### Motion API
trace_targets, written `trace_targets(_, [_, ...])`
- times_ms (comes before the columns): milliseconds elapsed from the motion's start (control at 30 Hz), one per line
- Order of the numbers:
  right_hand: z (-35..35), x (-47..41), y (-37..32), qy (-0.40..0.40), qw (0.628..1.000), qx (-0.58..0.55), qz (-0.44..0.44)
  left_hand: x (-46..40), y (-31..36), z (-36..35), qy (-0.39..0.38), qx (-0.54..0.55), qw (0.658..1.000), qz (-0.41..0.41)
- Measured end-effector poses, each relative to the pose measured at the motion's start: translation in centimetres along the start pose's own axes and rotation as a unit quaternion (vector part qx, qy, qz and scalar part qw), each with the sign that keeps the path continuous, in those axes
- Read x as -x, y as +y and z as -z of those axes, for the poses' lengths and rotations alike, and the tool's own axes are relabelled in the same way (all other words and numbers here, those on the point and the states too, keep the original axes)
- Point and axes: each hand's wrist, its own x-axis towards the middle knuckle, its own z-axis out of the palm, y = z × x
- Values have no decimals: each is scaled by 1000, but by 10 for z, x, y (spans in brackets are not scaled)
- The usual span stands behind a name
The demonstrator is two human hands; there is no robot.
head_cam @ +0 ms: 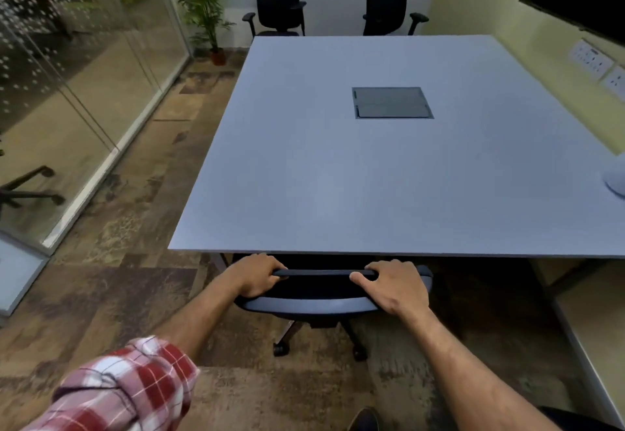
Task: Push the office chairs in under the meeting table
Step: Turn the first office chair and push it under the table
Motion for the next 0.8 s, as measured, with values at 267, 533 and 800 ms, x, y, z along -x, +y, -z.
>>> trace_targets(267, [7,-62,1,-62,998,-7,-11,-48,-17,32,-3,-35,999,25])
trace_targets(533, [0,-76,-12,-68,997,-18,-16,-62,-41,46,-12,-57,998,37])
trace_targets(800, [14,-63,-5,-53,983,-168,-45,-51,-27,51,11,22,999,30])
